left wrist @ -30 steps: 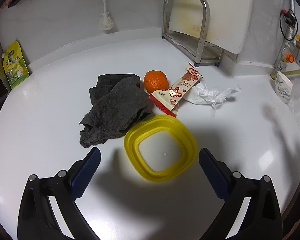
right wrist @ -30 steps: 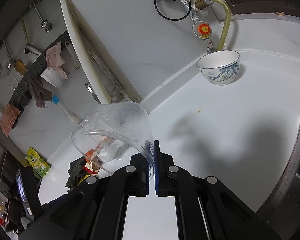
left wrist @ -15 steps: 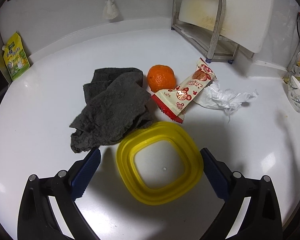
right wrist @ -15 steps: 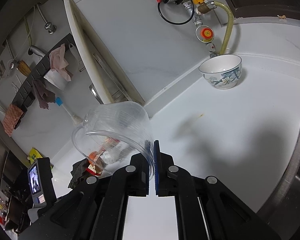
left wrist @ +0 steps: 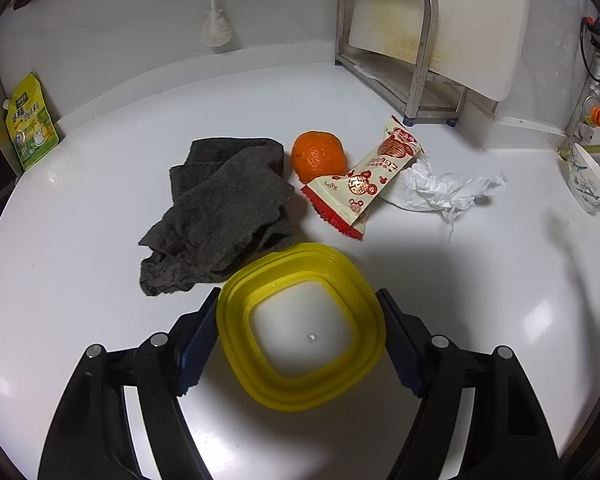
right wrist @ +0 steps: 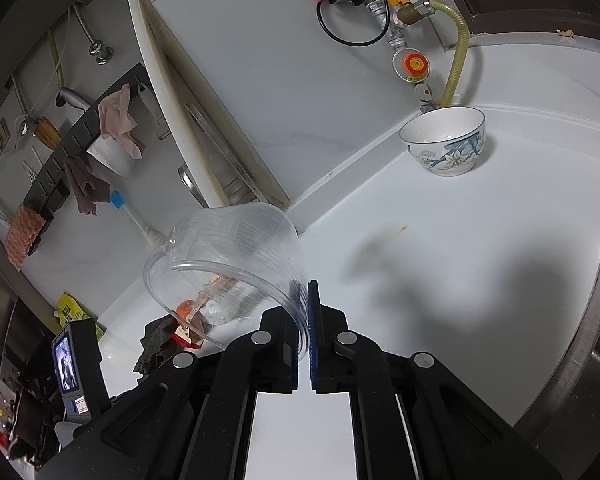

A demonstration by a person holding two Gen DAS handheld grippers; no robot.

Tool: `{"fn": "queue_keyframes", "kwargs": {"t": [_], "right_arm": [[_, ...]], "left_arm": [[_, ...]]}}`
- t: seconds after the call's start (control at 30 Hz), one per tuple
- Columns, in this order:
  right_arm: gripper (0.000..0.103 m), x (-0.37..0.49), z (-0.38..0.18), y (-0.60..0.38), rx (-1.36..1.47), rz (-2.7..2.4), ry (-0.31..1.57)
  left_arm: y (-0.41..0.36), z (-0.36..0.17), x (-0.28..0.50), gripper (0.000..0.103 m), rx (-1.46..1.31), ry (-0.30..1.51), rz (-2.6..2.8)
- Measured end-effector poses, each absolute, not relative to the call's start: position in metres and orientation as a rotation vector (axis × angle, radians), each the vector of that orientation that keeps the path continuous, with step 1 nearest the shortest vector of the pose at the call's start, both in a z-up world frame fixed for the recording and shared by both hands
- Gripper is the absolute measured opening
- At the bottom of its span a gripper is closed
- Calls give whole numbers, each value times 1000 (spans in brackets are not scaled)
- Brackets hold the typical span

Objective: Collect trash
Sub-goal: 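Grasp the yellow lid with the left tool while right tool holds the cup, then carry the yellow lid and clear cup over the grey bin with both tools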

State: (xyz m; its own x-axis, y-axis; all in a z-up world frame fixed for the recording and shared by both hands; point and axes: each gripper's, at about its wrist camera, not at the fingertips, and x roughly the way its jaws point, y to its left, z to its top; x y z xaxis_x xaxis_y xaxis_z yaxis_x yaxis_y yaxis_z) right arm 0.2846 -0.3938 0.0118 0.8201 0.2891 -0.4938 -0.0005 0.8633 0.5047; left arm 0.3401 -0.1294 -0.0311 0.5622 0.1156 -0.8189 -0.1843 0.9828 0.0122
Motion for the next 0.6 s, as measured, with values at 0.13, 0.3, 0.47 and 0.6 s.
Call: {"fn": "queue_keyframes", "kwargs": {"t": [0.13, 0.3, 0.47, 0.6], "right_arm": [[4, 285, 10, -396, 534, 161, 598], [4, 286, 10, -388, 517, 172, 605], [4, 287, 7, -379, 503, 176, 623], [4, 281, 12, -368, 455, 172, 622]], "left_arm": [[-124, -20, 327, 73, -58, 922, 163], [-115, -6, 301, 73, -5, 873, 133], [-106, 6, 276, 73, 39, 842, 97], [-95, 20, 250, 73, 82, 795, 77]]}}
